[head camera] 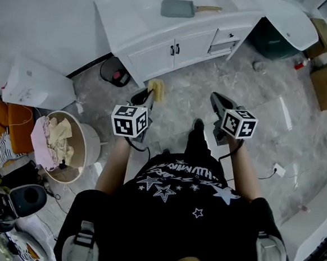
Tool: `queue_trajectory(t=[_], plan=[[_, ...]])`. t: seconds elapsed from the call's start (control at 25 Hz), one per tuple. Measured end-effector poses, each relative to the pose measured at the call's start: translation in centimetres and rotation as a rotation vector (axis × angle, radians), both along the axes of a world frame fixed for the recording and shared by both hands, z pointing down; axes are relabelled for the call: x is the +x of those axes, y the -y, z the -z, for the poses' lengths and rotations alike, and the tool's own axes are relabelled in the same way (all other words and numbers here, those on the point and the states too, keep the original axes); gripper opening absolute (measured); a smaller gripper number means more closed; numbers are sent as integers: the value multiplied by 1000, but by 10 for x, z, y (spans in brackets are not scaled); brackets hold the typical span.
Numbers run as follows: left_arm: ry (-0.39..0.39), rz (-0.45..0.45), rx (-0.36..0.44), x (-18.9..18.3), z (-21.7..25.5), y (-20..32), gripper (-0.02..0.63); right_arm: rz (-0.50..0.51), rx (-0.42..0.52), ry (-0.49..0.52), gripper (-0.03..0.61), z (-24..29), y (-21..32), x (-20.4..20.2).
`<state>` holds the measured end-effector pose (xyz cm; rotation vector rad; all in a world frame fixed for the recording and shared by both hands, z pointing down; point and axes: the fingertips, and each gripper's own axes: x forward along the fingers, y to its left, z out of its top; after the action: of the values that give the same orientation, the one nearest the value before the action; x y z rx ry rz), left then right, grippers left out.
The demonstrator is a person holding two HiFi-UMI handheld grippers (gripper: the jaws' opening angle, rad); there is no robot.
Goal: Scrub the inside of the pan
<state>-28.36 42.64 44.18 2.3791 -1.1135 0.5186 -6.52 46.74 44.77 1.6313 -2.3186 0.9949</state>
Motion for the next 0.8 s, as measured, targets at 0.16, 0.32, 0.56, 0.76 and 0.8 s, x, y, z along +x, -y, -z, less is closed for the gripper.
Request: queue_trajectory(t=[0.16,0.32,0.56,0.76,0.8], plan=[[4,24,10,33,13,36,55,44,13,22,8,9,48,29],[9,38,25,66,24,70,55,67,34,25,8,21,93,63],[29,64,7,107,20,100,55,78,8,43,8,10,130,108],[50,87,18,137,23,127,55,92,13,65,8,7,157,142],[58,88,23,143,24,132,55,93,20,69,8,8,163,150]])
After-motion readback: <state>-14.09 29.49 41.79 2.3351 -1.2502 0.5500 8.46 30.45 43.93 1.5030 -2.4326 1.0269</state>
